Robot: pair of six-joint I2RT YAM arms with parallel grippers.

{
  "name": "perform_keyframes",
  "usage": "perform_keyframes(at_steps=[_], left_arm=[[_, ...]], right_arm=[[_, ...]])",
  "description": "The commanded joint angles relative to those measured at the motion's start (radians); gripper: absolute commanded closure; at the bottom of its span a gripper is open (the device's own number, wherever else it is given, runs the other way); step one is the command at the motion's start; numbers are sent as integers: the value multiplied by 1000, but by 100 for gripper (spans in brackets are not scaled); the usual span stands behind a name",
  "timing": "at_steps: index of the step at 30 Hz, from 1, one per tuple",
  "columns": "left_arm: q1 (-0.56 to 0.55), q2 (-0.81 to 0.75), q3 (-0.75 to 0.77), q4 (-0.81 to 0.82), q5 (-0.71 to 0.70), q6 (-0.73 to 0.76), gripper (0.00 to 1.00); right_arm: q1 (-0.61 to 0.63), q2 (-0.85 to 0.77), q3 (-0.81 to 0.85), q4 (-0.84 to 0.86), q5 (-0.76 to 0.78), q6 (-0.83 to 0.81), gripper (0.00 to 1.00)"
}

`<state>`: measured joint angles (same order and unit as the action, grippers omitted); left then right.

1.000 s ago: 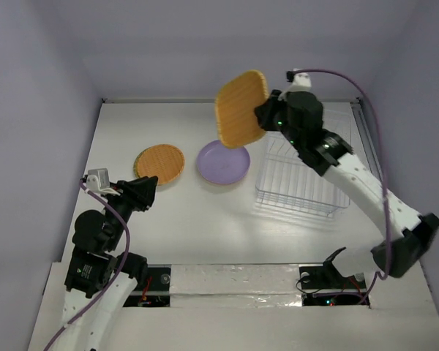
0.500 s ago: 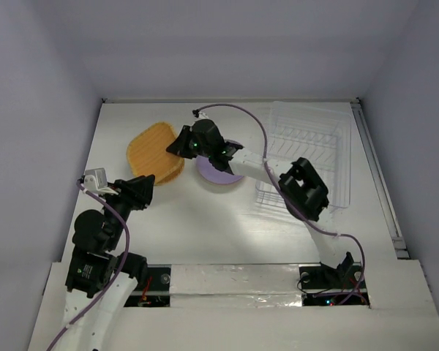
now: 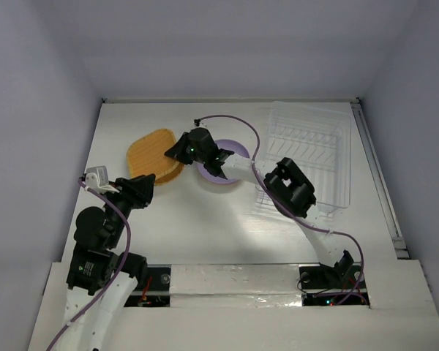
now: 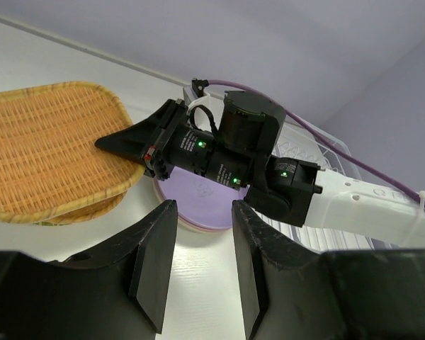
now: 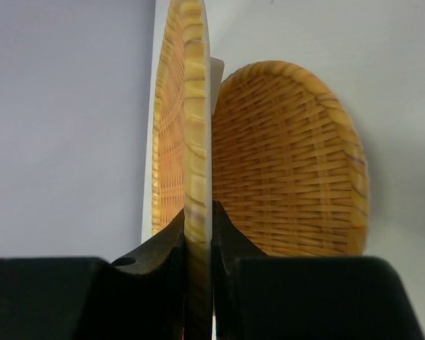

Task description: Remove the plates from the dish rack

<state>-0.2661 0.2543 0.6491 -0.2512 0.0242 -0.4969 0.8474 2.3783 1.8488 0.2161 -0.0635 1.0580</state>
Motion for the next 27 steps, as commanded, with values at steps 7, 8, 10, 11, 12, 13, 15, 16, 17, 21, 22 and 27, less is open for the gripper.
perform_keyframes(at_steps=[7,8,10,11,12,13,15,16,17,21,22,27], left_arm=[[8,19,9,49,13,-2,66],[8,20,9,50,13,-2,66],[8,20,9,50,13,-2,66],[8,20,9,49,13,0,66],[8,20,9,49,11,-3,66],[8,20,9,49,11,-2,66],[8,20,11,47,10,-3,66],[8,19,9,49,10,-3,66],[8,17,9,47,10,-3,66],[8,17,9,49,11,-3,66],[8,16,11,49,11,-3,66],[8,14,11,46,10,-2,66]], right_arm=[[5,-60,-65,146,45,57,61],[5,-59,-65,122,48,51,56],[5,-59,-66,102,48,43,46],[5,-60,-68,79,50,42,37],[5,-67,-68,63,57,31,33],[5,-73,-71,49,57,22,22],[5,-99,-86,20,105,-4,14],[5,-109,-95,9,116,-13,6],[5,-122,-105,-4,131,-22,5],[15,-175,-151,-53,203,-78,0],[15,-197,-163,-58,214,-81,0],[15,-234,-195,-104,263,-119,0]])
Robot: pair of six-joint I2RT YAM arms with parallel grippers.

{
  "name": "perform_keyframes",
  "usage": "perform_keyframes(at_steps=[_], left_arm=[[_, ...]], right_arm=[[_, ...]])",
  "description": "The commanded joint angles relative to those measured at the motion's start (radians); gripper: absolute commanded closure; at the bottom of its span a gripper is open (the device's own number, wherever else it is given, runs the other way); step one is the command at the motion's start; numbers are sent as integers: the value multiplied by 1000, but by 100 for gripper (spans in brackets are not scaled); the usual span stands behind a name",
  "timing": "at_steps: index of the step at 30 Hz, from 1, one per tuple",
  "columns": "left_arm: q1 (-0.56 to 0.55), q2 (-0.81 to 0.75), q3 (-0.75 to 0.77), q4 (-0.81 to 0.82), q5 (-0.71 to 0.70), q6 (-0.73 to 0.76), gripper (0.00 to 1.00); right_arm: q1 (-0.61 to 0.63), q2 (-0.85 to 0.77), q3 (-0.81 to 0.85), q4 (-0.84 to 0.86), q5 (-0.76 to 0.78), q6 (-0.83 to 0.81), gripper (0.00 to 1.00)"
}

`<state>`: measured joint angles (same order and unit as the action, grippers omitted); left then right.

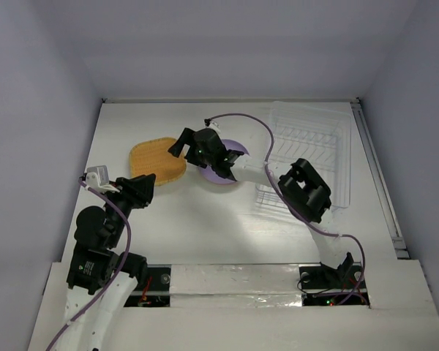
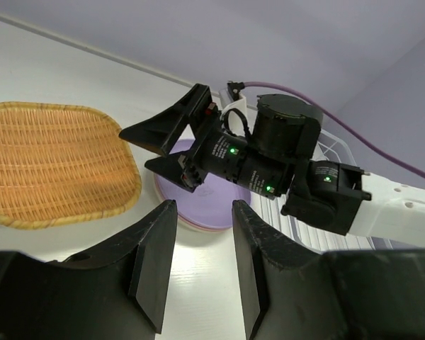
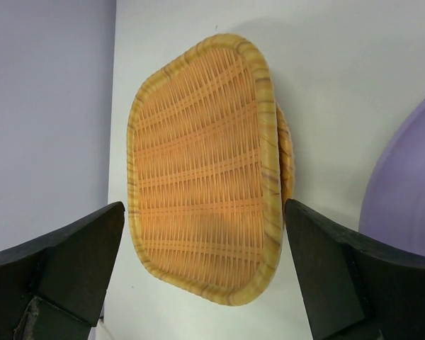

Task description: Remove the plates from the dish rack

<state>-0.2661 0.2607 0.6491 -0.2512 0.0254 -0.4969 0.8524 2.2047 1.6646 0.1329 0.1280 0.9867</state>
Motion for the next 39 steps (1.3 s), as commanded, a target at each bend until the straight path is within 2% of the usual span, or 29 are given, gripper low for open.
perform_keyframes(at_steps=[1,7,9,11,12,13,14,16,17,21,23,24,25,26,28,29,31,34,39], left_arm=[[8,9,12,46,8,-2,66],[18,6,14,44,13,1,65],[18,8,15,46,16,1,62],[27,9,17,43,19,3,56],[27,9,18,43,22,6,53],[27,9,20,44,22,6,50],[27,9,20,43,24,8,47],[27,11,21,43,25,9,38],[27,12,23,44,28,12,35],[27,14,27,50,41,20,24],[27,14,29,52,41,23,22],[27,14,32,52,41,27,21],[27,12,38,52,38,29,21],[27,3,43,53,36,31,20],[27,-5,61,66,27,37,18],[27,-6,69,69,25,38,16],[27,-3,99,69,10,41,14],[27,9,139,72,-7,40,13],[27,2,173,73,-65,55,13]], right_arm=[[20,-62,-14,-26,73,-49,0],[30,-135,-120,11,105,-68,1],[30,-174,-173,36,114,-86,4],[30,-253,-219,72,114,-106,26],[39,-285,-271,85,120,-132,41],[39,-362,-304,100,122,-147,59],[39,-403,-334,123,127,-164,84],[39,-494,-438,143,142,-218,98],[39,-590,-472,157,147,-238,100],[39,-857,-624,128,180,-356,100],[39,-975,-705,81,205,-393,100],[39,-1101,-729,64,238,-428,99],[39,-1164,-750,41,255,-442,95],[39,-1227,-766,-20,280,-453,78],[39,-1411,-801,-84,369,-479,54],[39,-1472,-809,-135,396,-490,33],[39,-1637,-818,-208,472,-502,14],[39,-1810,-839,-260,513,-542,10],[39,-1945,-897,-283,579,-548,10]])
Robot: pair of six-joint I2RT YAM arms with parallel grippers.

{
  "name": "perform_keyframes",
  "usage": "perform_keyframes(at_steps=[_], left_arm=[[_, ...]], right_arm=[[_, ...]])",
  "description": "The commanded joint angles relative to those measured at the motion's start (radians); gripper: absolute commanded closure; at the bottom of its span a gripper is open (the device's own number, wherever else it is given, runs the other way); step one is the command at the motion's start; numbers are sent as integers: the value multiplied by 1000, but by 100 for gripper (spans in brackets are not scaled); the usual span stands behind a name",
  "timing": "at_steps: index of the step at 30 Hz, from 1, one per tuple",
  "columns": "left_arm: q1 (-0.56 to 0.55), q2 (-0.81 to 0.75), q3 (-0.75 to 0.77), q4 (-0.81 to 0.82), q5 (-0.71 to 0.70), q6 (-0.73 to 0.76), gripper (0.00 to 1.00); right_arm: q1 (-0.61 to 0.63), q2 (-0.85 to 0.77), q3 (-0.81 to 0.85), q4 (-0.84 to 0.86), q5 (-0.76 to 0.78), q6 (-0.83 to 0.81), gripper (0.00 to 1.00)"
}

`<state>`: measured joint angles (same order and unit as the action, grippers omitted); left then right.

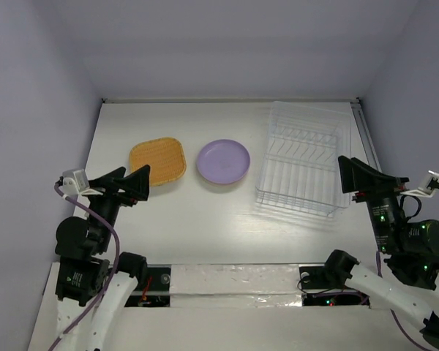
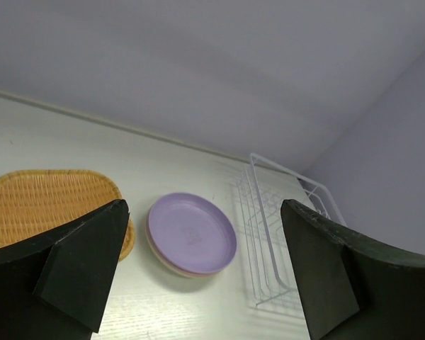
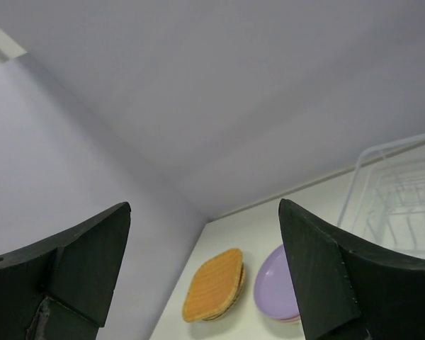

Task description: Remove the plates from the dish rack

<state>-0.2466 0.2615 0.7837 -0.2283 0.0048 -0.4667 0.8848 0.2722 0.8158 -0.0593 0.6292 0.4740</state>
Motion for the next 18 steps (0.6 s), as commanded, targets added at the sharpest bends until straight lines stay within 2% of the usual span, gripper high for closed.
perform_keyframes(at_steps=[1,16,18], left_arm=[[7,-1,40,50,-48,28,13],[7,12,40,18,-43,62,13],[7,10,38,23,-43,56,9]], right_arm=[[6,-22,-67,-88,79,-37,10],[6,50,-38,-77,116,-89,10],[6,50,-35,-77,115,-94,9]])
